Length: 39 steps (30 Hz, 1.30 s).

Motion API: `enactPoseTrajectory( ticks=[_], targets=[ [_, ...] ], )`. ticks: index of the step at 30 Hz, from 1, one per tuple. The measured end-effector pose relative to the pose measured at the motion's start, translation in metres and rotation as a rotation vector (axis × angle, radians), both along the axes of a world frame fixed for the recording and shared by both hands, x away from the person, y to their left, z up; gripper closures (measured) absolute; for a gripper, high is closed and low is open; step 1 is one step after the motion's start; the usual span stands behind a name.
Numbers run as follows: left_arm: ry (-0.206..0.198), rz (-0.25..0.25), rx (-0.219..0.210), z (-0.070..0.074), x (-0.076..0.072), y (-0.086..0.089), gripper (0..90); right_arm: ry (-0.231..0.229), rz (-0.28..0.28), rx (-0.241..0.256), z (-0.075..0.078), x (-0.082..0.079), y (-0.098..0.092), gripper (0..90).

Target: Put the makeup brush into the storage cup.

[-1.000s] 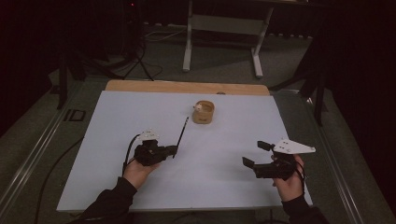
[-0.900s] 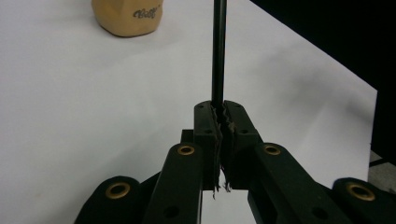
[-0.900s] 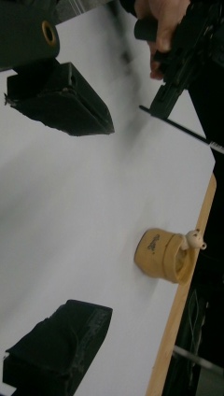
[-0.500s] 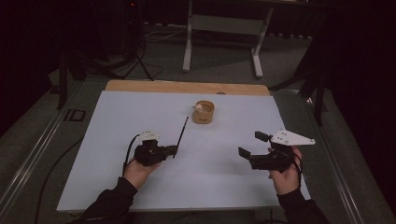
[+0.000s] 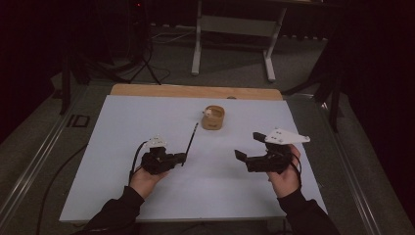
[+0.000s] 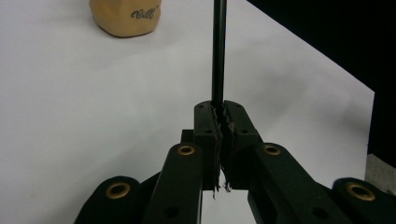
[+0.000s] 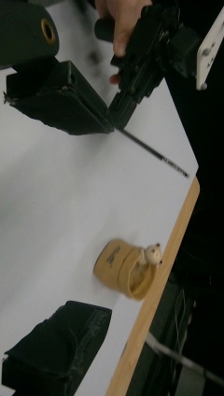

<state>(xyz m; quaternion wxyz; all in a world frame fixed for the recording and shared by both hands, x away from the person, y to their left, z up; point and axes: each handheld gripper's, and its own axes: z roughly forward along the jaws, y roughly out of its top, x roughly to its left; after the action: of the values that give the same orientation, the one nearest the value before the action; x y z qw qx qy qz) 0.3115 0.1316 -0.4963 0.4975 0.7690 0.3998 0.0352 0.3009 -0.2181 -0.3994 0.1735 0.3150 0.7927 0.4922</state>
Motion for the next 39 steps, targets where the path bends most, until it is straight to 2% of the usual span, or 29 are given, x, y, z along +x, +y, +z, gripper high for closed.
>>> enactPoseTrajectory(
  ticks=[4, 11, 18, 22, 31, 37, 39],
  targets=[
    [0.001, 0.001, 0.002, 0.000, 0.000, 0.000, 85.6, 0.002, -0.007, 0.002, 0.002, 0.003, 0.009, 10.0],
    [0.004, 0.001, -0.002, 0.000, 0.000, -0.001, 85.6, 0.036, -0.043, -0.017, 0.004, 0.010, 0.025, 10.0],
    [0.005, 0.003, 0.000, 0.000, 0.000, 0.000, 85.7, 0.046, -0.055, -0.023, 0.005, 0.015, 0.037, 9.9],
    [0.012, 0.002, -0.003, -0.001, 0.001, 0.000, 85.6, 0.032, -0.059, -0.035, 0.006, 0.018, 0.046, 9.9],
    [0.011, 0.002, -0.006, -0.001, 0.000, 0.000, 85.7, 0.040, -0.054, -0.004, 0.007, 0.022, 0.073, 9.9],
    [0.007, 0.002, -0.003, -0.001, 0.000, 0.000, 85.6, 0.046, -0.064, -0.016, 0.005, 0.024, 0.090, 9.9],
    [0.009, 0.001, -0.005, 0.000, 0.001, 0.000, 85.6, 0.053, -0.069, -0.005, 0.005, 0.025, 0.095, 9.9]
  ],
)
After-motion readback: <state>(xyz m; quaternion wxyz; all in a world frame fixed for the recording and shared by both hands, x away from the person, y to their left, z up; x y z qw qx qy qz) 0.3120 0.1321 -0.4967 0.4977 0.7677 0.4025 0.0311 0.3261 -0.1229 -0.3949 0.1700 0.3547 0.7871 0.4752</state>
